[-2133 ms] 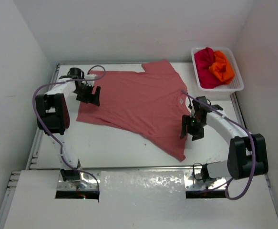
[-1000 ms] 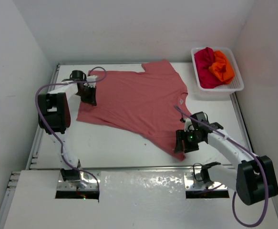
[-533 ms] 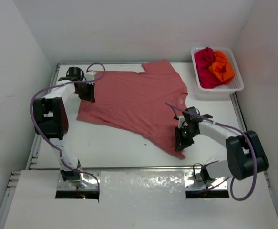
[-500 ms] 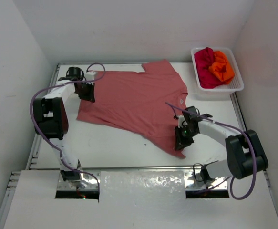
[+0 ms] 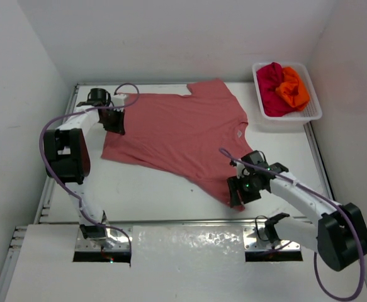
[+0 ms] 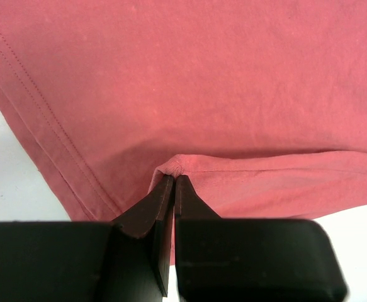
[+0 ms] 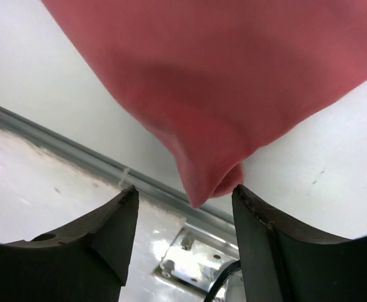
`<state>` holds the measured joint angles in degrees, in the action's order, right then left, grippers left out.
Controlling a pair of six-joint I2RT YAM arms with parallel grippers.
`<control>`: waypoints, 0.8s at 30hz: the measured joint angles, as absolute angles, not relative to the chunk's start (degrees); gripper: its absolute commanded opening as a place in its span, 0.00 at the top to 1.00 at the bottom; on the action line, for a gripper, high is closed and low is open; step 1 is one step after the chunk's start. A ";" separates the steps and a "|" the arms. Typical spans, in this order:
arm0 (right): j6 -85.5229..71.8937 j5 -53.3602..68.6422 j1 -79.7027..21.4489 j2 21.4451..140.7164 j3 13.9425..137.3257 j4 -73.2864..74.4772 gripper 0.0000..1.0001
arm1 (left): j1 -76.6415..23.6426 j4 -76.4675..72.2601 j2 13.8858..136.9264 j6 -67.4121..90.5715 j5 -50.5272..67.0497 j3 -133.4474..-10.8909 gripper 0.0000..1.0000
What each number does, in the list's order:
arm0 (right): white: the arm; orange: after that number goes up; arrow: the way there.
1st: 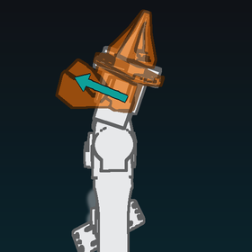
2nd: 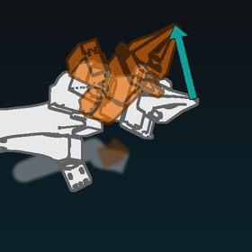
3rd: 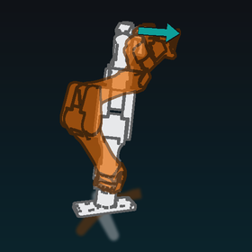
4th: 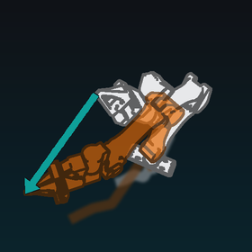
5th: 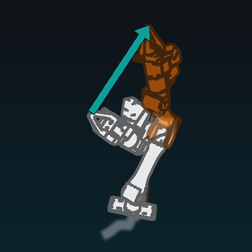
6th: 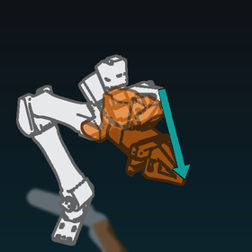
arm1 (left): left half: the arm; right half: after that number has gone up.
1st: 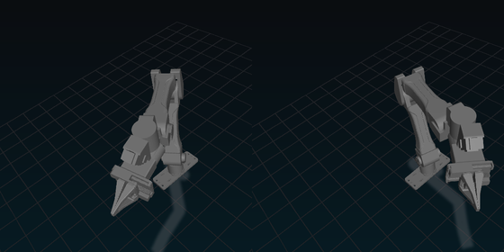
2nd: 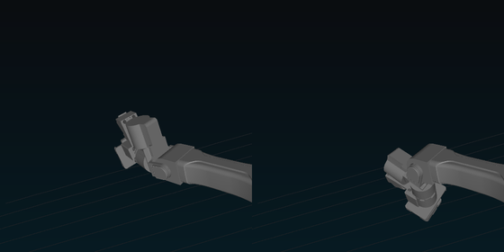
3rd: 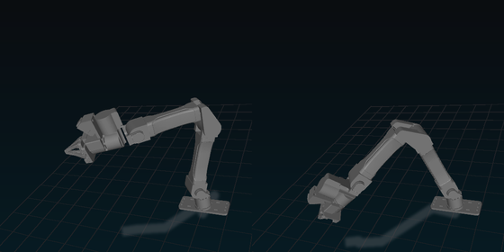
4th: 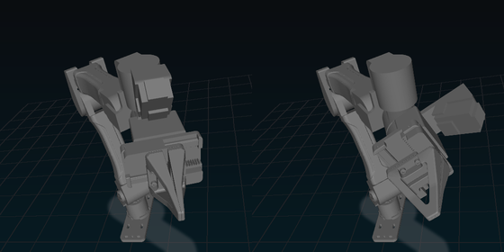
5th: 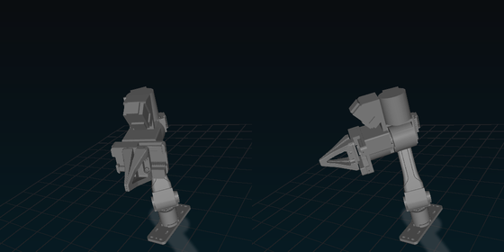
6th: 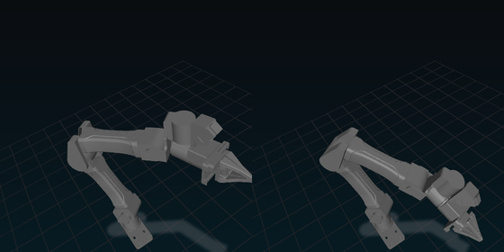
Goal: Fold and stack the t-shirts
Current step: Grap the side of the flattened tshirt closest away from the robot with both arms
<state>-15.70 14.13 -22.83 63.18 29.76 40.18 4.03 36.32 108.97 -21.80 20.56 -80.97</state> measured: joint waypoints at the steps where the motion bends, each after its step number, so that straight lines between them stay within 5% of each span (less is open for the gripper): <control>1: -15.92 13.96 -23.75 63.83 28.88 40.12 0.42 | 4.03 36.32 108.97 -21.80 20.56 -80.99 1.00; 7: -16.69 11.46 -25.98 70.50 28.27 39.42 0.55 | 4.03 36.45 108.97 -22.02 20.14 -81.01 1.00; 9: -16.99 10.39 -26.15 71.59 28.29 38.37 0.75 | 4.03 36.49 108.97 -22.02 20.05 -81.01 1.00; 13: -18.06 9.47 -26.35 73.10 28.62 36.21 1.00 | 4.03 36.69 108.97 -22.11 19.62 -81.01 1.00; 24: -25.17 25.61 -15.75 89.97 51.83 32.84 1.00 | 4.03 37.52 109.06 -22.44 18.37 -84.58 1.00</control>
